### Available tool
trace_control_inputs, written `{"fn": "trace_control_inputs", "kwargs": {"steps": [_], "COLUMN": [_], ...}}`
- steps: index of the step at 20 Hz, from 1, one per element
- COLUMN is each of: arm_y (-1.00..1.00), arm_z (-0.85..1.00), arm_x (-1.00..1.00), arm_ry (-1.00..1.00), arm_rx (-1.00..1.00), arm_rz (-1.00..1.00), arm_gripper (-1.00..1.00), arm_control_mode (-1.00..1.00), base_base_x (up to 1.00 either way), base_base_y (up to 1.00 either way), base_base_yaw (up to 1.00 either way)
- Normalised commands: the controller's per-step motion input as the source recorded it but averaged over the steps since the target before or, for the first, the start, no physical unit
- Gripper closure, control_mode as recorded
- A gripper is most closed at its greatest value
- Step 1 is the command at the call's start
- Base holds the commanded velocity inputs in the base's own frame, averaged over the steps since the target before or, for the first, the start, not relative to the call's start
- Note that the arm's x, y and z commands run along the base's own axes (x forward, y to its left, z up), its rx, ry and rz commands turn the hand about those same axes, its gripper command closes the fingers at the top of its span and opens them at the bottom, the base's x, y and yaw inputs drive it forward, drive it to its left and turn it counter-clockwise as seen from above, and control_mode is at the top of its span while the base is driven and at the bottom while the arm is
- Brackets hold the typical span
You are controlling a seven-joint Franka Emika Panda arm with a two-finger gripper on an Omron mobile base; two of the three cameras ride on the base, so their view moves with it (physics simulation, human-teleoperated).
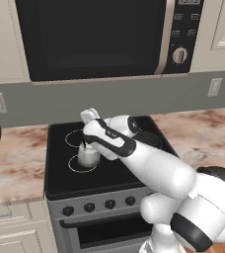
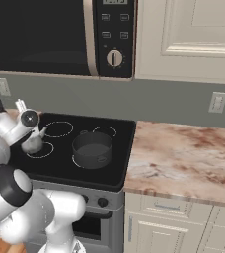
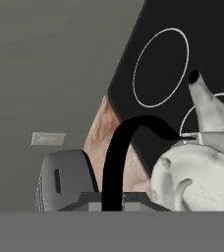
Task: Pick the kettle from the counter and place it on a stove burner. Then turn the burner on.
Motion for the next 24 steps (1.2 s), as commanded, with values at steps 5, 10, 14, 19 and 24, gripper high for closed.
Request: {"fn": "trace_control_inputs", "kwargs": {"steps": [5, 10, 14, 19, 24], "arm_y": [0.08, 0.03, 0.05, 0.08, 0.09], "arm_z": [-0.12, -0.17, -0.29, -0.33, -0.27], "arm_x": [0.24, 0.24, 0.21, 0.2, 0.21], "arm_ry": [0.0, 0.0, 0.01, 0.04, 0.01], "arm_rx": [-0.02, 0.0, 0.0, 0.0, 0.03], "arm_rz": [0.0, 0.0, 0.0, 0.0, 0.0], "arm_gripper": [1.0, 1.0, 1.0, 1.0, 1.0], "arm_control_mode": [-1.0, -1.0, -1.0, -1.0, -1.0], "base_base_x": [0.0, 0.0, 0.0, 0.0, 0.0], "base_base_y": [0.0, 0.0, 0.0, 0.0, 0.0], "base_base_yaw": [0.0, 0.0, 0.0, 0.0, 0.0]}}
